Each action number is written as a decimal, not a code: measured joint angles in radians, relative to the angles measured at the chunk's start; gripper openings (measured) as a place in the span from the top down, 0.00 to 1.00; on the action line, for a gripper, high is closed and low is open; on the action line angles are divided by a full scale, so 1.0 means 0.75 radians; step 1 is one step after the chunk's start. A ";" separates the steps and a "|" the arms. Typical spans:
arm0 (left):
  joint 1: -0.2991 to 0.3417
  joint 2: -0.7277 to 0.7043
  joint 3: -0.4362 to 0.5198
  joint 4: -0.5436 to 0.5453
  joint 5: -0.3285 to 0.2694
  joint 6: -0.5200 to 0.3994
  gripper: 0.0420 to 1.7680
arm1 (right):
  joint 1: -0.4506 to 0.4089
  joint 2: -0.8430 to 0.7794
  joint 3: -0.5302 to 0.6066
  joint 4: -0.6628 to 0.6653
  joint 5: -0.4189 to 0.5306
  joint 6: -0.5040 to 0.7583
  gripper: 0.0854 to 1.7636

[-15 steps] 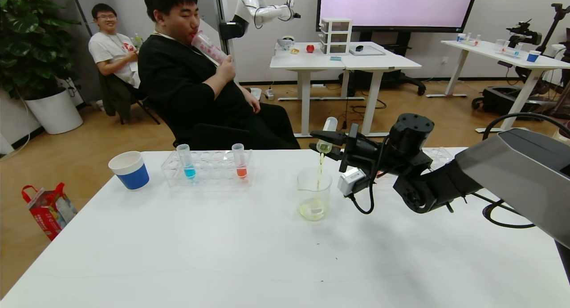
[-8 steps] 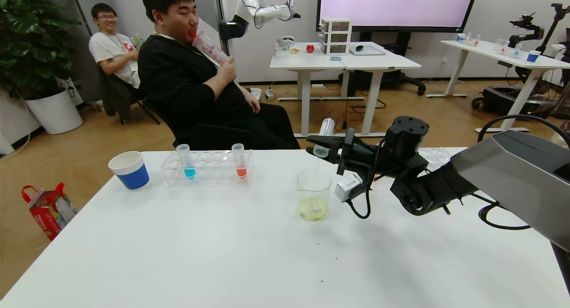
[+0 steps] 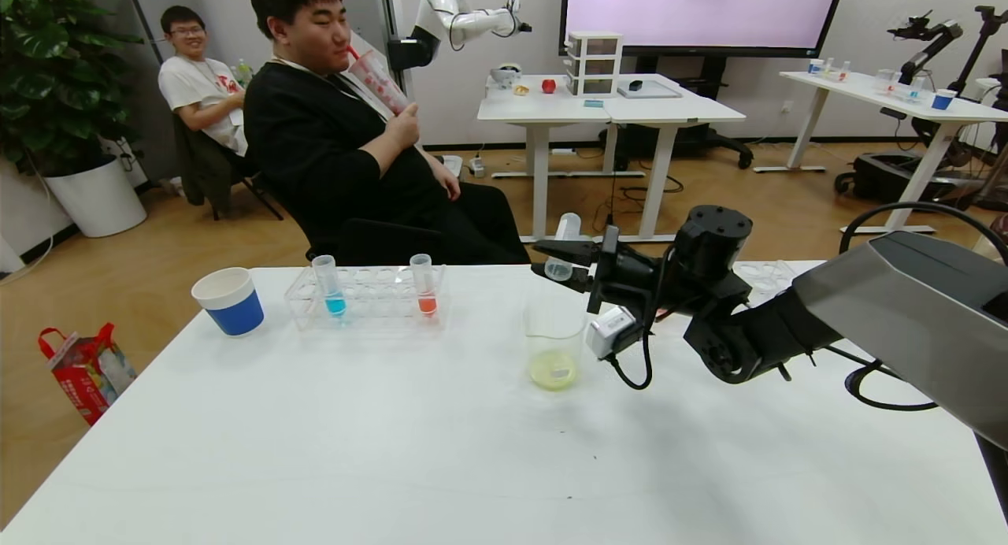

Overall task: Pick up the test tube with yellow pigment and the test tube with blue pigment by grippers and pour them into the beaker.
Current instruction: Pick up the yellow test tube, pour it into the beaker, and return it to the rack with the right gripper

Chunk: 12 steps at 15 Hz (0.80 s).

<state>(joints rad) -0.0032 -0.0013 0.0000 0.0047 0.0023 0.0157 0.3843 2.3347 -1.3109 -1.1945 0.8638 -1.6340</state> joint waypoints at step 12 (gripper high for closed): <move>0.000 0.000 0.000 0.000 0.000 -0.001 0.01 | -0.024 -0.255 0.205 -0.352 -0.771 1.627 0.75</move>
<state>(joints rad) -0.0032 -0.0013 0.0000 0.0047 0.0023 0.0153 0.3664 2.1432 -1.1574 -1.4585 0.2855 -0.4136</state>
